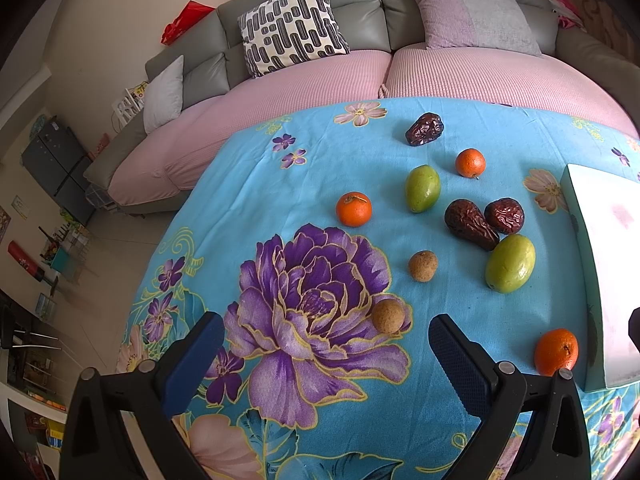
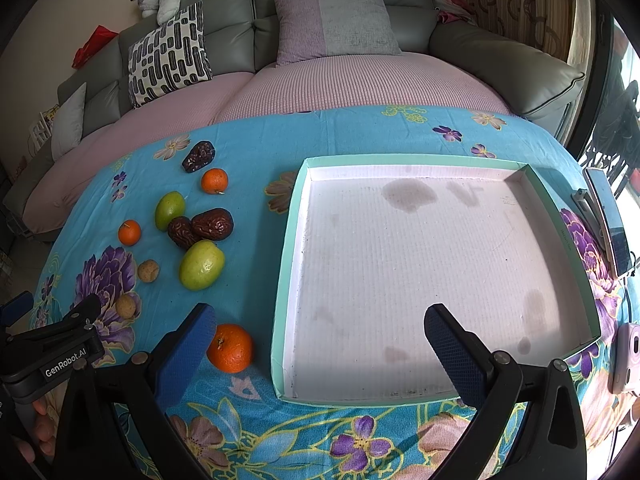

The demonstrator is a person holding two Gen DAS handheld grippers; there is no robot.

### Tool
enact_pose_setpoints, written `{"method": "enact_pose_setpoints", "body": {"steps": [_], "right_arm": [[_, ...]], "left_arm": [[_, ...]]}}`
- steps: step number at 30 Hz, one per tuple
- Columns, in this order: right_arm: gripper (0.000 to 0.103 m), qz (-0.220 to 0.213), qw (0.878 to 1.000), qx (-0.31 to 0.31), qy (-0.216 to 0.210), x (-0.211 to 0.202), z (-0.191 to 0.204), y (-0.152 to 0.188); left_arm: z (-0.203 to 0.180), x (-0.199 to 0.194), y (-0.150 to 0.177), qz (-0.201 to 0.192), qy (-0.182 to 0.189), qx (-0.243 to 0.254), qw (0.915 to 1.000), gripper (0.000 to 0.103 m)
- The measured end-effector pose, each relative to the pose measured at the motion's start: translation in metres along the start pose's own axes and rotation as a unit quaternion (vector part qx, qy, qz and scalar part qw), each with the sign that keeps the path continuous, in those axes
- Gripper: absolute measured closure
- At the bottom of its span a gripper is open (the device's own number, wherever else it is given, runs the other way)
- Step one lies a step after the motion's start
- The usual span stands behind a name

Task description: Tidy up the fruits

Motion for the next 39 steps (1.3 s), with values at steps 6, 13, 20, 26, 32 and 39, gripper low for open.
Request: {"method": "enact_pose_setpoints", "body": {"steps": [6,13,20,26,32,39], "right_arm": [[0.000,0.000,1.000,0.000,0.000,0.000,0.000,0.000],[0.000,0.000,1.000,0.000,0.000,0.000,0.000,0.000],[0.000,0.001,1.000,0.000,0.000,0.000,0.001,-0.001],[0.000,0.001,1.000,-0.001,-0.002,0.002,0.001,0.003],[0.000,-0.008,0.998,-0.019,-0.061,-0.001,0.025,0.002],[0.003,-0.016,0.993,-0.055,-0.105,0.000,0.060,0.000]], "left_arm": [[0.000,0.000,0.000,0.000,0.000,0.000,1.0000,0.000],[0.001,0.000,0.003,0.000,0.000,0.000,1.0000,0.000],[0.003,0.002,0.005,0.003,-0.002,-0.001,1.0000,0.000],[0.002,0.002,0.004,0.001,0.000,-0.001,1.0000,0.000],[0.006,0.000,-0.011,-0.018,0.019,-0.028,0.9993,0.000],[0.006,0.007,-0.033,-0.030,0.048,-0.047,0.9973,0.000]]}}
Point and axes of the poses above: each gripper's, at about its wrist camera, not at the fingertips, and x roughly the way its jaws point, z to its left, y to its underside, the point moved 9 cm from there along x, roughly the way its jaws point, and after that the axes turned 4 degrees about x, right-handed, at the moved point
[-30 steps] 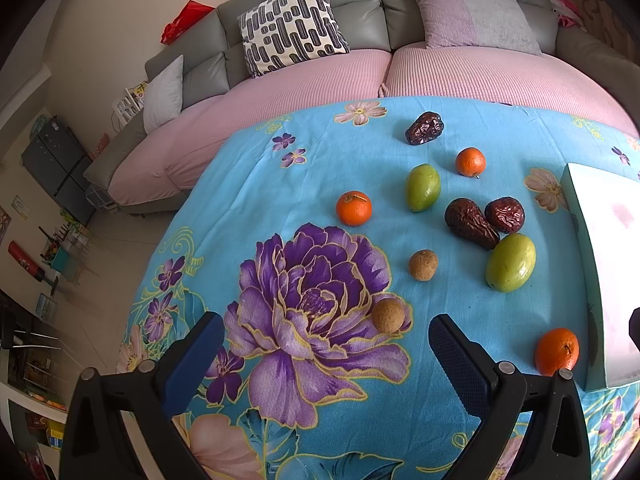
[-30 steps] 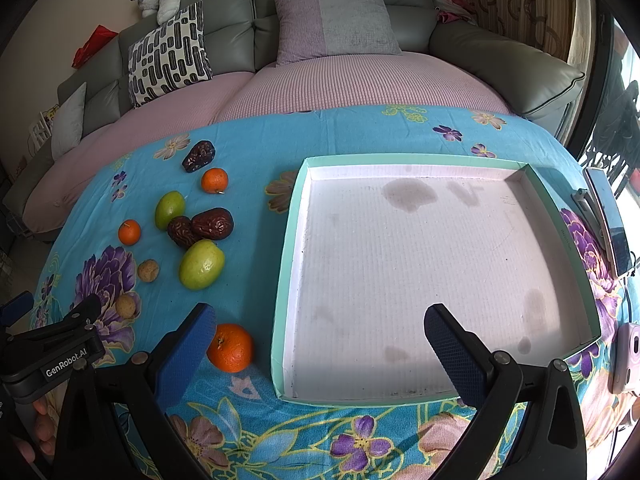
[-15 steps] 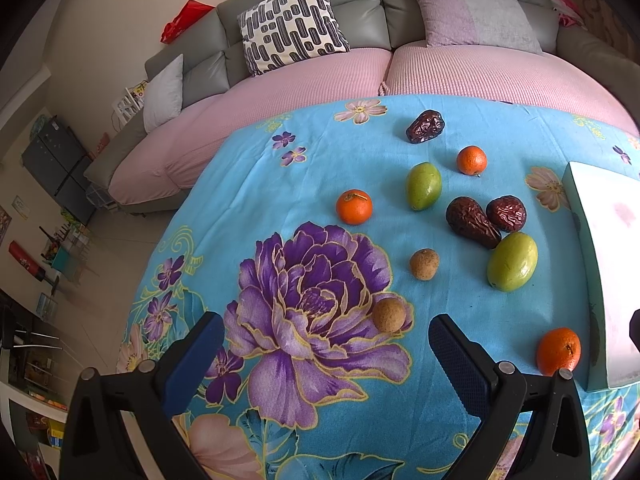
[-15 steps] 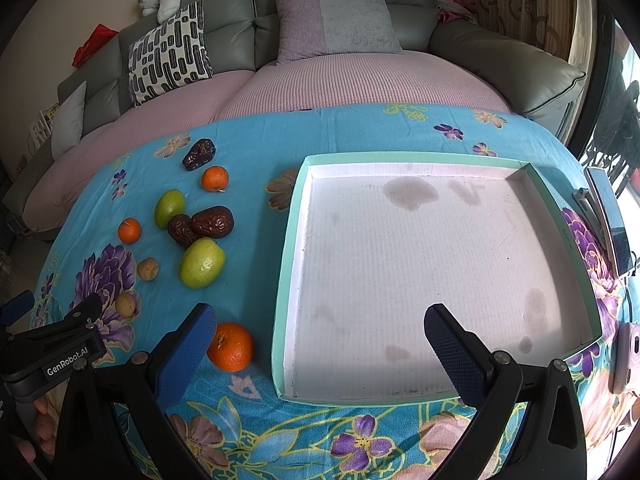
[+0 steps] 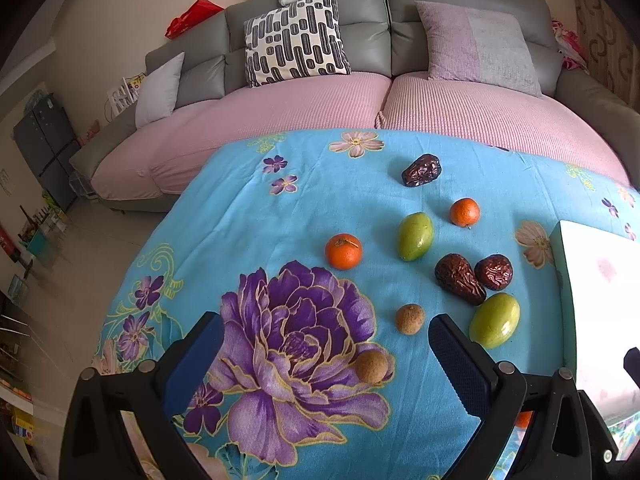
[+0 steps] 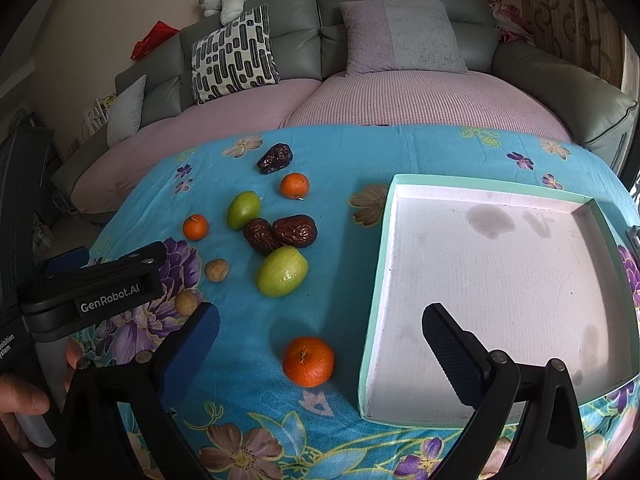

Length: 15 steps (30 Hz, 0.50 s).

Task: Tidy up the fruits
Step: 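Grasp a tangerine with the right tool while the left tool grasps a small brown fruit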

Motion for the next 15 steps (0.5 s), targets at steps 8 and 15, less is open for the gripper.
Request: {"method": "enact_pose_setpoints", "body": {"steps": [8,15], "right_arm": [[0.026,-0.002,0.999,0.000,-0.054,0.013,0.013,-0.026],[0.031,-0.001,0.999,-0.005,-0.051,0.017,0.006,-0.040]], "left_arm": [[0.001,0.027,-0.014,0.031,0.053,-0.045,0.9971,0.000],[0.003,0.058,-0.017,0.076,0.080,-0.081,0.9906,0.006]]}}
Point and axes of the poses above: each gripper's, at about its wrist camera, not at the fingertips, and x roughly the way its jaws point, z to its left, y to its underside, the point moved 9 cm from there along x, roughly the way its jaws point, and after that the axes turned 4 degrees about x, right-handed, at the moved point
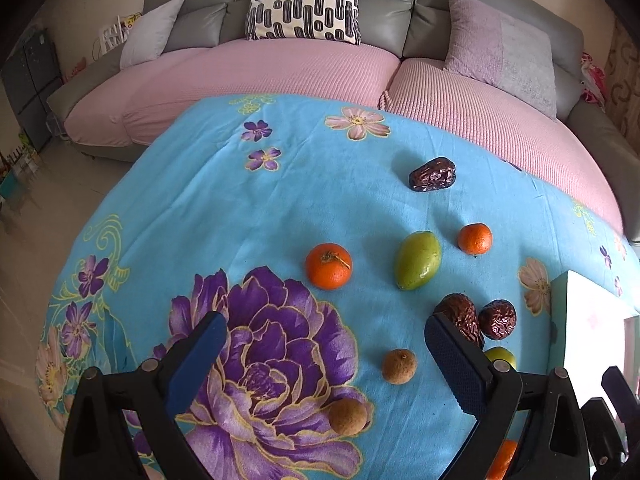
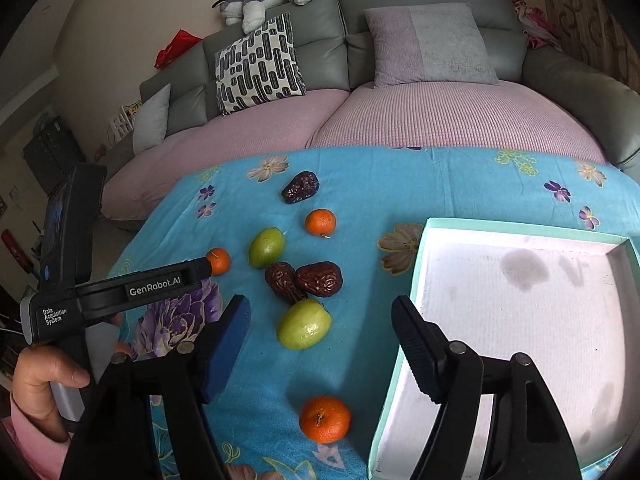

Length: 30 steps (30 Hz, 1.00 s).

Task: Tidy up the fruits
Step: 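Grasp a tangerine with the right tool while the left tool grasps a small brown fruit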

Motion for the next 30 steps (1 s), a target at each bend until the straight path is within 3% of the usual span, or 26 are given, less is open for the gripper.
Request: {"method": "enact_pose_setpoints", "body": {"steps": [9,13,15,17,22,26,30], "right_arm": [[0.043,0.092,0.996,0.006,0.000,0.022,0.000,0.051],[0.051,0.115,0.993,0.002,0.009,0.026,-0.001,0.066],[0.052,0.121,0.993,-0.002,0.012,0.027,0.000,0.069],[0.054,0.129,0.991,-0.003,0.018,0.030,-0.002,0.072],[0.057,0.135,0.990,-0.015,0.031,0.032,-0.001,0.075],[0.058,0.143,0.989,-0.021,0.035,0.035,0.000,0.078],[0.063,0.147,0.988,-0.028,0.045,0.036,-0.002,0.080]], "left_arm": [[0.013,0.016,0.058,0.078,-0.025,0.003,0.9967,0.014],[0.001,0.017,0.068,0.085,-0.007,0.014,0.9962,0.025],[-0.005,0.018,0.074,0.097,0.002,0.023,0.9950,0.042],[-0.008,0.021,0.080,0.107,0.011,0.022,0.9939,0.048],[-0.016,0.019,0.084,0.107,0.019,0.023,0.9938,0.060],[-0.018,0.021,0.079,0.104,0.041,0.010,0.9937,0.075],[-0.010,0.013,0.074,0.097,0.030,0.009,0.9948,0.076]]}}
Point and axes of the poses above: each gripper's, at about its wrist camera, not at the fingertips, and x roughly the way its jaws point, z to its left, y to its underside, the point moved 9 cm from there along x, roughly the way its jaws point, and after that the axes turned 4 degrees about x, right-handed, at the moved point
